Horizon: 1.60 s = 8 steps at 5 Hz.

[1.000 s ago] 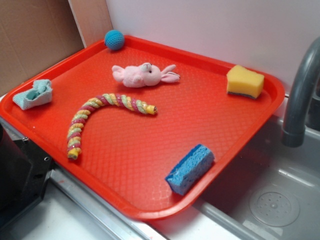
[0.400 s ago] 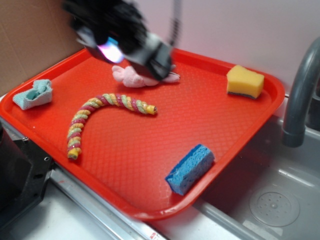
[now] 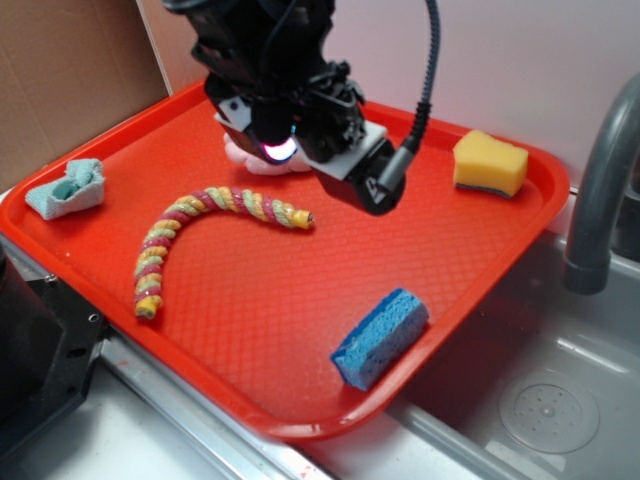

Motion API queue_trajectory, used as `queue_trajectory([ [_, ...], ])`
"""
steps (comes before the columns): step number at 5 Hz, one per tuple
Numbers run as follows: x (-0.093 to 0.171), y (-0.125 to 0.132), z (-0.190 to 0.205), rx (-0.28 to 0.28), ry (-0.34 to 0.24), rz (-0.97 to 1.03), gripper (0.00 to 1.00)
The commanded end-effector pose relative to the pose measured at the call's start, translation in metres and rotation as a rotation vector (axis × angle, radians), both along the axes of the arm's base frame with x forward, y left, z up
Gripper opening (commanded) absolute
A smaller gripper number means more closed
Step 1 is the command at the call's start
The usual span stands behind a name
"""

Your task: Grab the blue sponge.

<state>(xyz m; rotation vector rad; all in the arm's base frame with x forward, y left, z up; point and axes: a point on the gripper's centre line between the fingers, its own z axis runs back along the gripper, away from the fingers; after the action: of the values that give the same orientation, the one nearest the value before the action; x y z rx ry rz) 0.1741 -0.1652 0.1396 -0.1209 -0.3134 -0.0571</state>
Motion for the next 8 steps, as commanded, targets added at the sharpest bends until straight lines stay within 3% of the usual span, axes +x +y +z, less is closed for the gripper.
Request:
queue_trajectory([
  [1,0.006,-0.009,-0.052,-0.074,0.203,0.122,1.0],
  [3,0.013,-0.015,-0.086,-0.065,0.217,0.091,1.0],
  [5,0.015,-0.042,-0.094,-0.066,0.207,0.013,1.0],
  [7,0.022,-0.041,-0.091,-0.064,0.239,0.001,1.0],
  [8,0.019,-0.042,-0.091,-0.053,0.259,-0.082,0.0],
])
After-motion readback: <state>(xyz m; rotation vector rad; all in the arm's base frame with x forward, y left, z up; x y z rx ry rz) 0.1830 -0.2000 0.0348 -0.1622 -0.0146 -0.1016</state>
